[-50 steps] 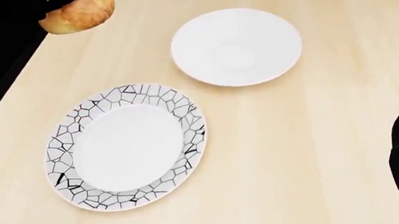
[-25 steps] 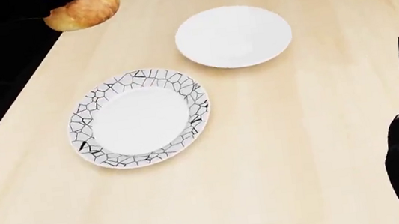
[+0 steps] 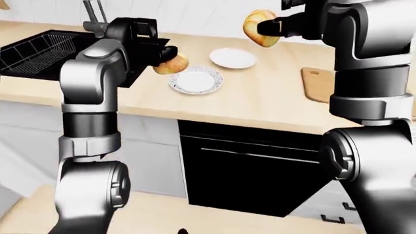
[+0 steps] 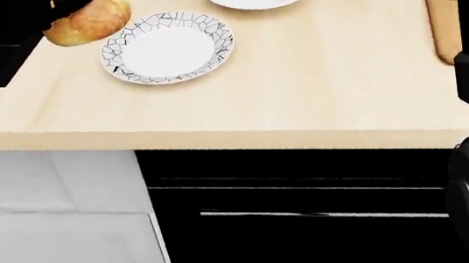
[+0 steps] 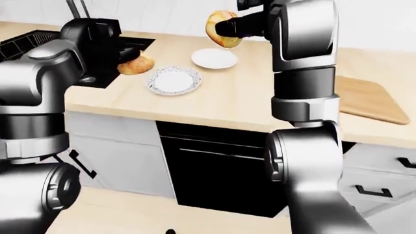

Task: Place all breads on the cutting board.

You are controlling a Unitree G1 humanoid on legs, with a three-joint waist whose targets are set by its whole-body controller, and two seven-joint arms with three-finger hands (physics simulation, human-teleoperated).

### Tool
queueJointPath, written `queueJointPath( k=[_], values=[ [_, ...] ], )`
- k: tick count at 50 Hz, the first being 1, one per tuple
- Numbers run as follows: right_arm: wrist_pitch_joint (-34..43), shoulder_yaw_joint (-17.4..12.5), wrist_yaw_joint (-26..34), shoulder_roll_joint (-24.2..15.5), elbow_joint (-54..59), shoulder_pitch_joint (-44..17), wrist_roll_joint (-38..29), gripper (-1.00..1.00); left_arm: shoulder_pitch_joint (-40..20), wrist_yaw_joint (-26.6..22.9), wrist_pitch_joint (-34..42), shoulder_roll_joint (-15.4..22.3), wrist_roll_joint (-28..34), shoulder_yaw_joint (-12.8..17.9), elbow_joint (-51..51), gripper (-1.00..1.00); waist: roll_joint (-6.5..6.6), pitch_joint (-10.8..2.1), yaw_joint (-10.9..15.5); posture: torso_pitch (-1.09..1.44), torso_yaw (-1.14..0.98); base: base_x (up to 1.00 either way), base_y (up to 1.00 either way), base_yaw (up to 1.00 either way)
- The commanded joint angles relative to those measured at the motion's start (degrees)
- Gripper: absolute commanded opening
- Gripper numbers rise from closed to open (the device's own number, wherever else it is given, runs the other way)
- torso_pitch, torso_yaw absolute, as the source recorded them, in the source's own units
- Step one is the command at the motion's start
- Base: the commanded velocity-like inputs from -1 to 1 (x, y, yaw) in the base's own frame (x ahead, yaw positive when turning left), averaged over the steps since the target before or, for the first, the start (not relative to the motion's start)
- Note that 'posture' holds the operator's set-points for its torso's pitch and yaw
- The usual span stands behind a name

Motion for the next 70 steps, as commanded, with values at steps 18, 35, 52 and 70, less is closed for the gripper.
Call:
queueJointPath(
  k=[18, 35, 52, 70],
  values=[
    [-2.3, -0.7, -1.2, -0.9, -2.6, -1.6, 0.7, -1.0, -1.7, 0.3, -1.7, 0.5, -1.0, 0.7, -2.6, -1.0, -0.16, 0.7, -1.9, 0.0, 0.0, 0.0, -0.67, 0.0],
    [-1.9, -0.7, -1.5, -0.9, -3.7, -0.9, 1.7, -1.0, -2.0, 0.8, -1.4, 0.3, -1.4, 0.5, -2.7, -1.0, 5.04, -1.82, -1.9, 0.0, 0.0, 0.0, -0.25, 0.0],
    [-2.9, -0.9, -1.5, -0.9, -3.9, 0.8, 2.8, -1.0, -2.2, 1.0, -1.9, 0.3, -1.5, 0.5, -2.0, -1.0, 1.99, -1.34, -2.2, 0.0, 0.0, 0.01, -0.19, 0.0],
    [-2.8, -0.9, -1.7, -0.8, -5.0, 1.9, 3.3, -1.0, -1.9, 1.5, -2.0, 0.0, -1.8, 0.5, -2.2, -1.0, 1.62, -2.72, -2.7, 0.0, 0.0, 0.06, 0.0, 0.0]
  ],
)
